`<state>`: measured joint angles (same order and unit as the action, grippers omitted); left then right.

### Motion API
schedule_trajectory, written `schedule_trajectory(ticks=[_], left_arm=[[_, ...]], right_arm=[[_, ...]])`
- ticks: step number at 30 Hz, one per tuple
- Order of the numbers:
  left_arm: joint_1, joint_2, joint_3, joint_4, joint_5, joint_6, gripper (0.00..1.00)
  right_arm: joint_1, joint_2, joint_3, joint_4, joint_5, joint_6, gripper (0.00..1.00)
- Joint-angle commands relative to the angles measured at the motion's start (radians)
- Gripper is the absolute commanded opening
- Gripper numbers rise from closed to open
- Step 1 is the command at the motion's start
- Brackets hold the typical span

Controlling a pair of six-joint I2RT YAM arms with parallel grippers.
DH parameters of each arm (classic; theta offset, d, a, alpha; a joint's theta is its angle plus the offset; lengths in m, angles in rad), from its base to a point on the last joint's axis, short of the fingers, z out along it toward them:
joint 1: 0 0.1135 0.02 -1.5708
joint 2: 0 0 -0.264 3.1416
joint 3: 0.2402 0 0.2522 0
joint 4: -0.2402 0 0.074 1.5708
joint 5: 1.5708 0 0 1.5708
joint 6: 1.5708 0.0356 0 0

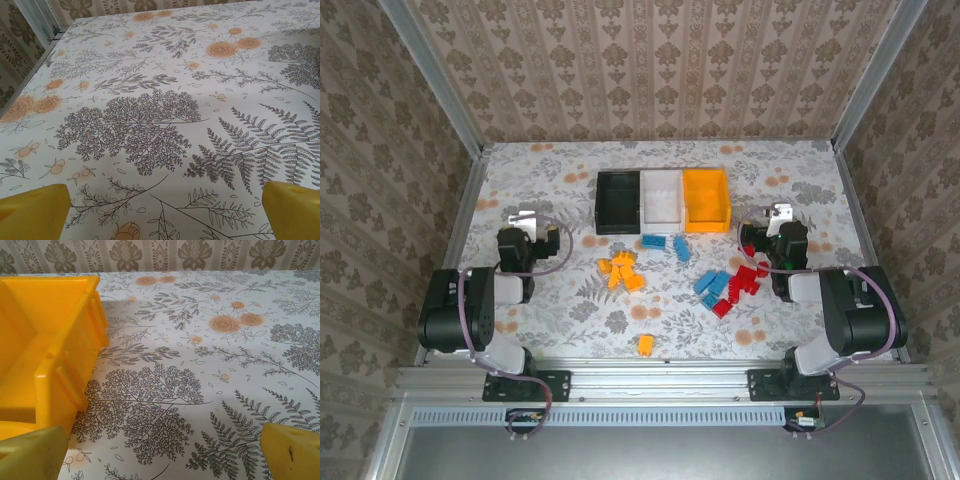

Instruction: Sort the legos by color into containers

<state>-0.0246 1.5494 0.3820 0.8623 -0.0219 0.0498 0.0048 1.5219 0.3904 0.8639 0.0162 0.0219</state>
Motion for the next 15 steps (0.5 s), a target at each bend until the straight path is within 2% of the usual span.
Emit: schedule_trajectory(ticks=[1, 15], left_arm=[[0.005, -0.007, 0.020, 0.008, 0.019, 0.018, 1.00], [0.014, -0.007, 0.021, 0.005, 0.032, 0.012, 1.00]], right_arm=[[0.007, 0.010, 0.018, -0.009, 0.016, 0.006, 1.00], [0.005, 0.009, 0.019, -0.010, 0.012, 0.008, 1.00]])
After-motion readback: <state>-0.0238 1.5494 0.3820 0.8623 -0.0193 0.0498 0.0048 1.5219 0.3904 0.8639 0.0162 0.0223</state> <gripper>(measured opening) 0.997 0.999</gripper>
